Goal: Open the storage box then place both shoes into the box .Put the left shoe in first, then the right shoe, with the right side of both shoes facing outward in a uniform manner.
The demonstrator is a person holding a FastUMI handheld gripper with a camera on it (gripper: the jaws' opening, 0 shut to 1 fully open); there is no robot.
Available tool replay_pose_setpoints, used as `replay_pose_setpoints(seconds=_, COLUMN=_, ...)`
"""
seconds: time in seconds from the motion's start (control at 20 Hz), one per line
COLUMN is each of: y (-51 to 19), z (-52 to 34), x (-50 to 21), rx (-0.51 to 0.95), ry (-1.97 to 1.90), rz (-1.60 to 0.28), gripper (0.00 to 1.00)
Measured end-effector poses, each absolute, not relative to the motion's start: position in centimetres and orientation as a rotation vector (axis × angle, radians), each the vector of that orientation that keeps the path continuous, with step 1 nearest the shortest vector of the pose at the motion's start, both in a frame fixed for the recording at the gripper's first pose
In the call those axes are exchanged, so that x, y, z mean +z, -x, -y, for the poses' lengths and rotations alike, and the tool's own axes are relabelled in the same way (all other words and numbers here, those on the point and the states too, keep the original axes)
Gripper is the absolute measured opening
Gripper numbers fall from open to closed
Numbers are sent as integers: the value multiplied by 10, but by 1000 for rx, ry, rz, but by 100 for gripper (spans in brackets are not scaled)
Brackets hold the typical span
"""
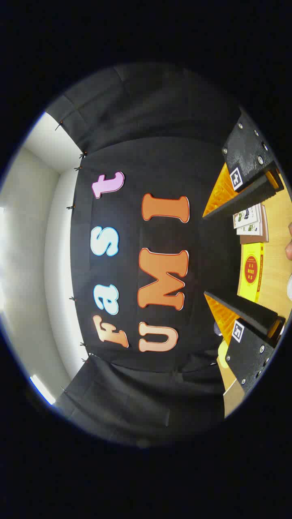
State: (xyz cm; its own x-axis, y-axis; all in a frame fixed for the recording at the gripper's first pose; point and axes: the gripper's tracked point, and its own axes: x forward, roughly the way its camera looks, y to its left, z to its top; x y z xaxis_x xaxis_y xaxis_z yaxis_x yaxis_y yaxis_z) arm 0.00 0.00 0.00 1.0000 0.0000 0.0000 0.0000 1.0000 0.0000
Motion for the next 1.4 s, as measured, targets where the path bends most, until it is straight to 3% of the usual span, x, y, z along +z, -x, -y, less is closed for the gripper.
replay_pose_setpoints(seconds=0.8, y=0, z=-40, x=19, rx=35, ry=-45, rz=4, gripper=100)
replay_pose_setpoints(seconds=1.4, y=4, z=-90, x=-40, rx=184, ry=-183, rz=-191, gripper=100)
